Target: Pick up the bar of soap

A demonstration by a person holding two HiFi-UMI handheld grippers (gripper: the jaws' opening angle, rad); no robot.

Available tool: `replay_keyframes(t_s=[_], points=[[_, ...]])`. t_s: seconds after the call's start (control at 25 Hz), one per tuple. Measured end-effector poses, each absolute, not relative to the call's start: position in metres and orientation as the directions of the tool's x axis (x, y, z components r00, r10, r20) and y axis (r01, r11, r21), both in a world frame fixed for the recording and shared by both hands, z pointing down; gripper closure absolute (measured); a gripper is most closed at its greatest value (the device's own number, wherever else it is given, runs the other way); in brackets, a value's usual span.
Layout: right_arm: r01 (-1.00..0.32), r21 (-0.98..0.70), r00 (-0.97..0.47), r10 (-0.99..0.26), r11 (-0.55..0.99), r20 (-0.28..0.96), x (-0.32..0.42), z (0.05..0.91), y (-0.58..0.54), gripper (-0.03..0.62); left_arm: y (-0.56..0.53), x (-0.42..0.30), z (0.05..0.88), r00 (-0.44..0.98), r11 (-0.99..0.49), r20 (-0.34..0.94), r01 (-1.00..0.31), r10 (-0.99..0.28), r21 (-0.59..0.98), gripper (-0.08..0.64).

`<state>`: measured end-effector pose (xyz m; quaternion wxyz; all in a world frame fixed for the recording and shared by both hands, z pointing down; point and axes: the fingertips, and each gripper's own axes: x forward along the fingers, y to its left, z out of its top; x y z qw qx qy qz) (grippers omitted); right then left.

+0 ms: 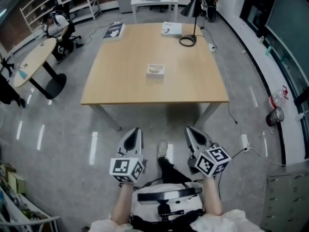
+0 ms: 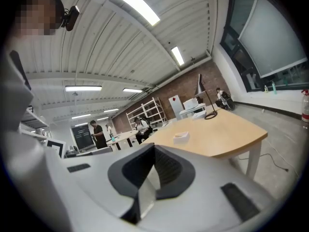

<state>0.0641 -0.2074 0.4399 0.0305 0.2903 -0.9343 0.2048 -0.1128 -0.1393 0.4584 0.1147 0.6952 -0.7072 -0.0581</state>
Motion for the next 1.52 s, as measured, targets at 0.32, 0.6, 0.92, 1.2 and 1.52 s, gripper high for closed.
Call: replay_keyframes(t_s=[0.32, 0.6, 0.92, 1.2, 1.52], points=[[-0.554, -0.351, -0.832, -0.516, 0.755, 0.204, -0.027, 0.452, -0.361, 0.586, -0.284, -0.186, 0.446, -0.004, 0.022, 0.079, -0.975, -0.997, 0.221, 0.555], [-0.535, -0.379, -0.843, -0.502, 0.755, 0.192, -0.098, 0.45, -0.481, 0.586, -0.396, -0.253, 0.457, -0.013, 0.041, 0.112, -0.966, -0.994, 0.256, 0.555], [-0.599, -0.371, -0.801, -0.532, 0.71, 0.275, -0.137, 0.473, -0.556, 0.586, -0.486, -0.297, 0.48, 0.031, 0.016, 0.186, -0.969, -0.982, 0.245, 0.555], [-0.657, -0.342, -0.738, -0.482, 0.671, 0.472, -0.155, 0.553, -0.591, 0.563, -0.54, -0.298, 0.543, 0.171, -0.099, 0.344, -0.971, -0.923, 0.217, 0.555], [-0.731, -0.344, -0.661, -0.489, 0.589, 0.569, -0.151, 0.604, -0.619, 0.551, -0.57, -0.296, 0.601, 0.236, -0.147, 0.481, -0.965, -0.844, 0.216, 0.555]])
